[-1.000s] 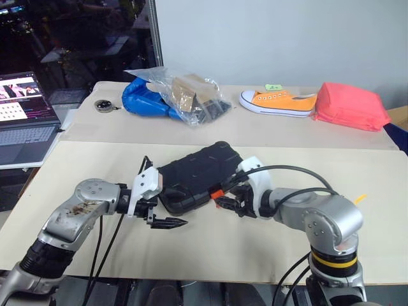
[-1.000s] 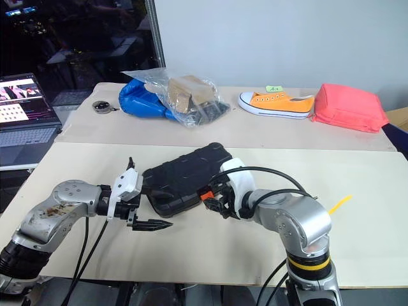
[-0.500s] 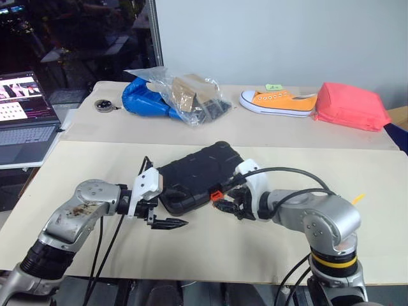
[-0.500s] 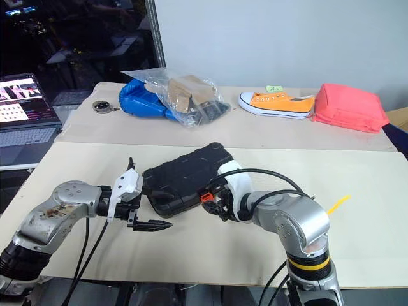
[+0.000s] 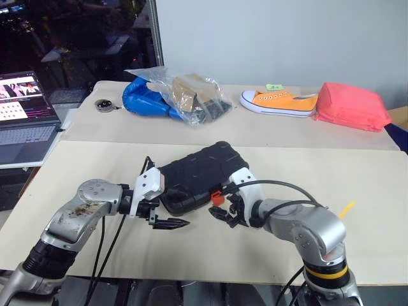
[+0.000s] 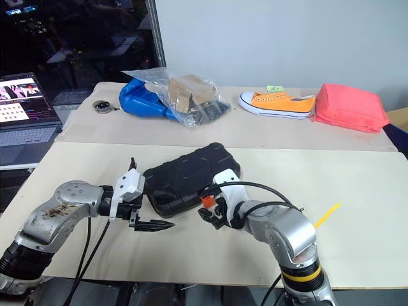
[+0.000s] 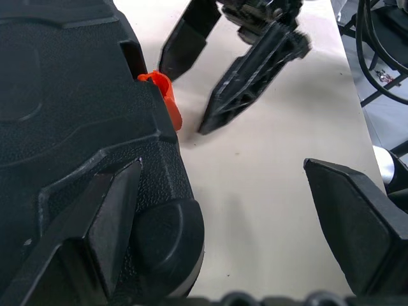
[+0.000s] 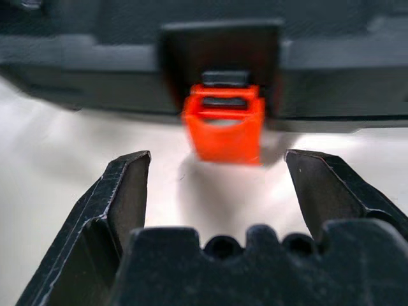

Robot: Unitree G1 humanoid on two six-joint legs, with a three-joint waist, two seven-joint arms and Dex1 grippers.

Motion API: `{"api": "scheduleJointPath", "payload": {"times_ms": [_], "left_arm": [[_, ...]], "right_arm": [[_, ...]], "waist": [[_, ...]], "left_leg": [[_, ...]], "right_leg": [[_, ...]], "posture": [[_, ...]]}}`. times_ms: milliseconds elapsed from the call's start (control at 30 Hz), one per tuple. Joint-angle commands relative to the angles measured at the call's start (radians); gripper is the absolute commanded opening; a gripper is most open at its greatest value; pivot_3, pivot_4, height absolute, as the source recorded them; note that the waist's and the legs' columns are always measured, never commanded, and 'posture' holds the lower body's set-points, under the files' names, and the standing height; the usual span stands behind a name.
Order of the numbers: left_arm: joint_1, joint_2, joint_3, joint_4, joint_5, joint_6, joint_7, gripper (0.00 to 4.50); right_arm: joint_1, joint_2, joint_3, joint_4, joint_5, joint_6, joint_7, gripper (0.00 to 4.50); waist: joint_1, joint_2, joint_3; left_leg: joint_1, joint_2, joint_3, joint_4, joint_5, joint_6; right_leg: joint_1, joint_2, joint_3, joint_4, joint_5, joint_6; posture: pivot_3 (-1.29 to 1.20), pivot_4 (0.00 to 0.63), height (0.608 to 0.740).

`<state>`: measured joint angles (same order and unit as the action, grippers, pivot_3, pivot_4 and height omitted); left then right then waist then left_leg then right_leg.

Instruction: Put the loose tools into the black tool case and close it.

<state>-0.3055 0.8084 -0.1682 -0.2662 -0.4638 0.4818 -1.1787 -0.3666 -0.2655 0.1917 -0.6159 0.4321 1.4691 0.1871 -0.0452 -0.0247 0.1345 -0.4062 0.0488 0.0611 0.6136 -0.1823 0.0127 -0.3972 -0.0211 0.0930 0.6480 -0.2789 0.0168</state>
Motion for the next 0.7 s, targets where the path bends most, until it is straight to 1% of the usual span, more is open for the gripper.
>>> {"api": "scheduleJointPath", "payload": {"times_ms": [33,167,233,267,467,600,700], "left_arm": [[0.015,0.004,-0.036,0.010,0.028,0.027,-0.007,4.36],[0.015,0.005,-0.035,0.009,0.030,0.025,-0.006,4.36],[0.015,0.006,-0.035,0.009,0.032,0.023,-0.005,4.36],[0.016,0.006,-0.035,0.009,0.032,0.023,-0.005,4.36],[0.015,0.005,-0.036,0.012,0.033,0.021,-0.007,4.36],[0.015,0.003,-0.037,0.015,0.034,0.020,-0.008,4.36],[0.015,-0.001,-0.040,0.019,0.037,0.019,-0.008,4.36]], "right_arm": [[0.003,0.022,0.005,-0.005,-0.032,-0.065,-0.028,3.91],[0.015,0.042,0.011,0.002,-0.048,-0.084,-0.039,3.91],[0.024,0.055,0.010,0.002,-0.052,-0.092,-0.044,3.40],[0.029,0.060,0.010,0.002,-0.055,-0.094,-0.046,3.23],[0.062,0.066,0.022,-0.016,-0.066,-0.103,-0.052,1.27],[0.057,0.039,0.043,-0.037,-0.077,-0.121,-0.051,1.22],[0.038,0.003,0.072,-0.065,-0.089,-0.140,-0.047,1.22]], "waist": [[0.000,0.000,0.000],[0.000,0.000,0.000],[0.000,0.000,0.000],[0.000,0.000,0.000],[-0.001,0.000,0.000],[-0.001,-0.001,0.000],[0.000,-0.001,0.000]], "left_leg": [[0.000,0.000,0.000,0.000,0.000,0.000],[0.000,0.000,0.000,0.000,0.000,0.000],[0.000,0.000,0.000,-0.001,0.000,0.000],[0.000,0.000,0.000,-0.001,0.000,0.000],[0.000,0.000,0.000,-0.001,0.000,0.000],[0.000,0.000,0.000,-0.001,0.000,0.000],[0.000,0.000,0.000,-0.001,0.000,0.000]], "right_leg": [[0.000,0.000,0.000,0.000,0.000,0.000],[0.000,0.000,0.000,0.000,0.000,0.000],[0.000,0.000,0.000,0.000,0.000,0.000],[0.000,0.000,0.000,0.000,0.000,0.000],[-0.001,0.000,0.000,0.000,0.000,0.000],[0.000,0.000,0.000,0.000,-0.001,0.001],[-0.001,0.000,0.000,0.000,-0.003,0.004]], "posture": [[0.00,0.150,0.740],[0.00,0.150,0.740],[0.00,0.150,0.740],[0.00,0.150,0.740],[0.00,0.150,0.740],[0.00,0.150,0.740],[0.00,0.150,0.740]]}}
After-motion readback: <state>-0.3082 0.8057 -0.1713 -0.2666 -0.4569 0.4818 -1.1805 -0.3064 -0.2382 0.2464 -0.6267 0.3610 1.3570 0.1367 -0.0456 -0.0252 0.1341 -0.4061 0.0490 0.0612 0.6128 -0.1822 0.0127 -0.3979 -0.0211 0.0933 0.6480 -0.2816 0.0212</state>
